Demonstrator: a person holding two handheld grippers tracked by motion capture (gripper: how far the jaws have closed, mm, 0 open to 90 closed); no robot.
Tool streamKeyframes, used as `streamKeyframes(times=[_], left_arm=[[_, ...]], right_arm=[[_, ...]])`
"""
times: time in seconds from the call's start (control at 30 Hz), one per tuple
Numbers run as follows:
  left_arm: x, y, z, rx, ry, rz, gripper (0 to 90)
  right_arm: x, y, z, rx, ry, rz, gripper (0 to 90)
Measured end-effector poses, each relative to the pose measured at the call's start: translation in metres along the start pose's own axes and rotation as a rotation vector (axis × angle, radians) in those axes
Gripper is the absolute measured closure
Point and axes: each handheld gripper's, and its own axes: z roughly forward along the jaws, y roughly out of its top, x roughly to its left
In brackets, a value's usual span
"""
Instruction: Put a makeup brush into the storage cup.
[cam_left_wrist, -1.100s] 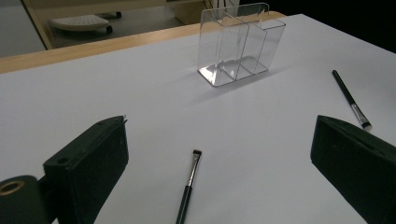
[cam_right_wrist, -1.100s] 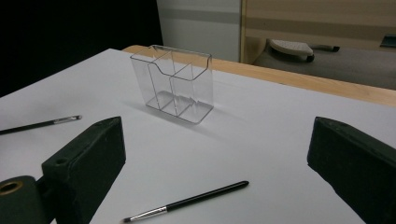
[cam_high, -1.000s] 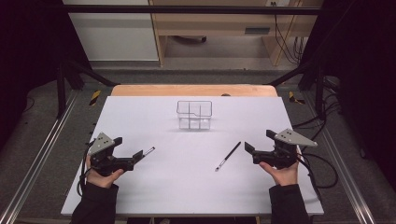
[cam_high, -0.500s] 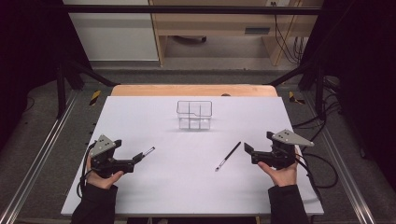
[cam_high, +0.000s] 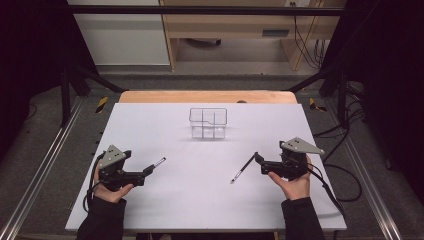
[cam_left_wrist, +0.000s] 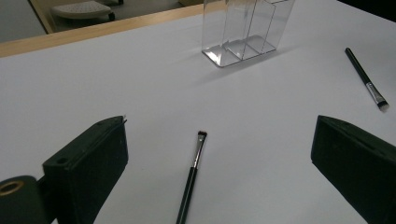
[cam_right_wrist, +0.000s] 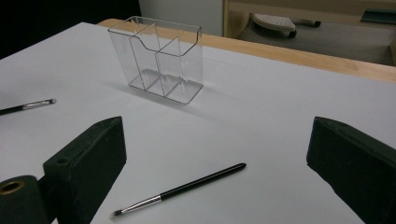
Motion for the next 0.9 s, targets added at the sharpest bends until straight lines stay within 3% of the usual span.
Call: streamKeyframes(times=[0.9], left_arm=[[-0.006, -0.001, 0.006, 0.022, -0.007, 0.021, 3.3]], right_arm=[[0.018, -0.018, 0.050, 0.135, -0.038, 0.018, 5.6]])
